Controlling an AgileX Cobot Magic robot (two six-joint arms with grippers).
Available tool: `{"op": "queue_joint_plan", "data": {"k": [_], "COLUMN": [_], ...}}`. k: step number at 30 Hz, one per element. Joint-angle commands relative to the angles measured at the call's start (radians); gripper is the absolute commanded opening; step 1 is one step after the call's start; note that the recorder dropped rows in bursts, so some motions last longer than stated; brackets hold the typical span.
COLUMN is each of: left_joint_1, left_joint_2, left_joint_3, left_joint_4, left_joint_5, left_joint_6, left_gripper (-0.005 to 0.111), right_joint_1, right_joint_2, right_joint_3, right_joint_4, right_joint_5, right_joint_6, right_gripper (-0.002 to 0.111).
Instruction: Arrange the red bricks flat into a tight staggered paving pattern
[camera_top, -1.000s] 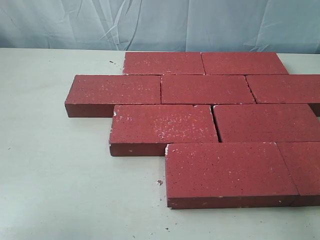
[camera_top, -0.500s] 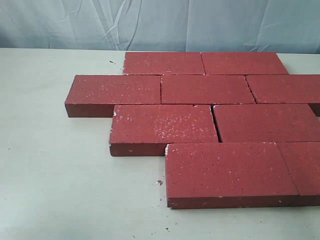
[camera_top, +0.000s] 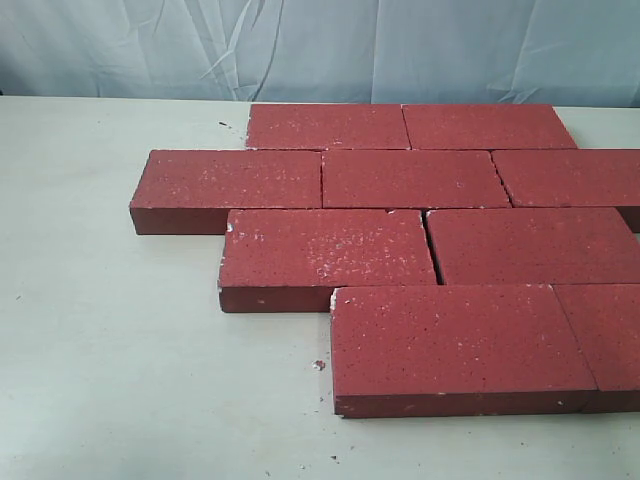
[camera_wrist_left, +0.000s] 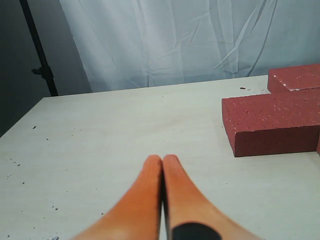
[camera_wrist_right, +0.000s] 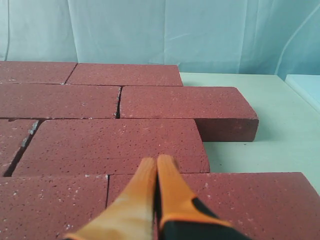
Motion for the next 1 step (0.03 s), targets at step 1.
{"op": "queue_joint_plan", "data": {"k": [1], "left_joint_1": [0.004], "left_joint_2": [-0.004], "left_joint_3": [0.005], "left_joint_4": [-0.002], "left_joint_5": [0.001], "left_joint_6": [0.0], "left_gripper": [0.0], "right_joint_1": [-0.005], "right_joint_2": [-0.007], "right_joint_3": [0.001], "right_joint_4": [0.001], "right_joint_5": [-0.006], "right_joint_6": [0.0], "right_gripper": [-0.001]}}
